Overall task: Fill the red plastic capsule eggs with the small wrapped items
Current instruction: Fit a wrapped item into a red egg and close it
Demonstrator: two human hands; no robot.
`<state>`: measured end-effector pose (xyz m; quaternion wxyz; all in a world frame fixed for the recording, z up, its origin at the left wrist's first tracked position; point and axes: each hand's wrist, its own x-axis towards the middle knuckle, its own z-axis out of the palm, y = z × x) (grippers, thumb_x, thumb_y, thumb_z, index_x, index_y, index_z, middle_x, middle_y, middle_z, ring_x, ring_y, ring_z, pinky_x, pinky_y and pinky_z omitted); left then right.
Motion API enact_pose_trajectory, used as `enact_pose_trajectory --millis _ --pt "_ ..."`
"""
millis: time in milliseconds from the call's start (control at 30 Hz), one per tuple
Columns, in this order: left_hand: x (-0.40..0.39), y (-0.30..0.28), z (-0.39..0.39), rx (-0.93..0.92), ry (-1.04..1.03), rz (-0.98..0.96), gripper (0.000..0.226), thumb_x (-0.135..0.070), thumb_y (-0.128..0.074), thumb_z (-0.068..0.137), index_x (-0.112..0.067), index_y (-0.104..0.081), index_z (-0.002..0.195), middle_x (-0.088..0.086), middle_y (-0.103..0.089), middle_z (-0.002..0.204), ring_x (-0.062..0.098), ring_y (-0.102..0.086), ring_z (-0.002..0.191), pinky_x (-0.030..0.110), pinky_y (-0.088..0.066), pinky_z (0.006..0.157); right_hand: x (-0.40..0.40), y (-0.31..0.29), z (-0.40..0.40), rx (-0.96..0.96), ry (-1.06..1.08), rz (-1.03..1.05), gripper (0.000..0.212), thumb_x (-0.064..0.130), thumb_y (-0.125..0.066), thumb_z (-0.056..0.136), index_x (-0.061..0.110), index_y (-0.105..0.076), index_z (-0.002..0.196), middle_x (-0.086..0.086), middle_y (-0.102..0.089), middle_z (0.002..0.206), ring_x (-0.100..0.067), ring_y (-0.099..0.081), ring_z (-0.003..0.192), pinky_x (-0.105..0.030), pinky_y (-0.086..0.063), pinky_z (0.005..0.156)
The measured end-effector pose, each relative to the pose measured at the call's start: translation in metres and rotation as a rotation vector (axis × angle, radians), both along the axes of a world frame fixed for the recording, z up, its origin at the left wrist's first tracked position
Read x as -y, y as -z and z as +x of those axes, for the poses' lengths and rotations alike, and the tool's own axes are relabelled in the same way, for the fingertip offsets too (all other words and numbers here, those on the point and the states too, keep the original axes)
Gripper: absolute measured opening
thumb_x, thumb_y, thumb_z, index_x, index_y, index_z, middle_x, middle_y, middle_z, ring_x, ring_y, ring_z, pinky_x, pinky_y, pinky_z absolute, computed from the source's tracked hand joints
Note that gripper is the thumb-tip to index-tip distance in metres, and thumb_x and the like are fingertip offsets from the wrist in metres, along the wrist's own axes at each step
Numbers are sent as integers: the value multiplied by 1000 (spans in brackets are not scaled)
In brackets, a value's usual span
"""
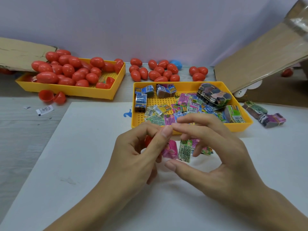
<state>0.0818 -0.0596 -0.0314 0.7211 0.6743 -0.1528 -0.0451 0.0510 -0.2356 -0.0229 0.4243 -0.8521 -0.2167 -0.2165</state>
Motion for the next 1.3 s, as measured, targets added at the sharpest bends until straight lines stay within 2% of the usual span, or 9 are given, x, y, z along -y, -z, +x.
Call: enact_pose_trajectory --millis 233,500,600,667,800,900,1100,1233,1300 --pt "-1 1 1 -74 -8 8 49 -58 -64 77 -10 -64 70 20 -51 64 19 -40 35 19 -33 34 -1 -1 0 -257 -124 312 21 28 -77 78 25 -76 99 6 -74 97 -20 -69 88 -29 -54 60" --pt "-1 -1 2 -113 16 10 62 -63 -67 79 -2 -59 73 6 -50 55 20 -40 36 19 -33 35 1 -7 4 -553 -205 615 21 29 -79 68 20 -79 87 1 -75 78 -4 -67 67 -13 -50 59" --pt "-2 -1 2 -104 32 21 59 -61 -62 78 -3 -61 73 8 -52 56 21 -41 38 19 -34 35 0 -6 3 -482 -131 525 15 32 -77 74 22 -79 86 3 -76 78 -7 -71 68 -18 -52 54" --pt "-1 -1 2 -97 34 17 56 -60 -63 79 -5 -61 71 9 -52 58 21 -40 38 19 -33 35 -1 -3 1 -312 -57 325 7 26 -76 83 24 -79 88 9 -77 82 -9 -72 70 -22 -54 54" --pt "0 -3 0 -96 14 8 53 -57 -68 84 -7 -62 68 4 -54 54 19 -38 34 16 -32 34 -5 2 -2 -65 -40 107 18 19 -74 86 18 -75 103 13 -75 92 -6 -69 73 -13 -48 58" --pt "0 -4 -1 -88 12 19 48 -56 -67 84 -14 -62 61 4 -54 55 17 -39 34 17 -32 34 -3 2 -2 -1 14 41 25 21 -75 85 18 -73 110 8 -73 93 -8 -67 71 -21 -48 48" --pt "4 -3 -4 57 64 61 35 -50 -65 89 -34 -61 58 -10 -60 61 -3 -49 39 8 -37 39 -5 4 -4 56 61 20 12 12 -73 83 13 -75 95 8 -71 87 -7 -65 75 -17 -48 57" --pt "-2 -2 -2 -34 122 -37 28 -48 -64 82 -23 -68 68 13 -59 76 24 -51 48 23 -42 40 -5 3 -1 -24 93 226 12 16 -71 84 25 -75 92 13 -71 82 -10 -67 71 -22 -52 55" --pt "-6 -1 2 -103 190 -157 22 -36 -63 82 -17 -71 74 15 -62 89 27 -57 63 29 -46 46 -2 2 1 -59 150 351 14 22 -71 81 31 -74 91 14 -72 81 -12 -68 68 -26 -55 53"
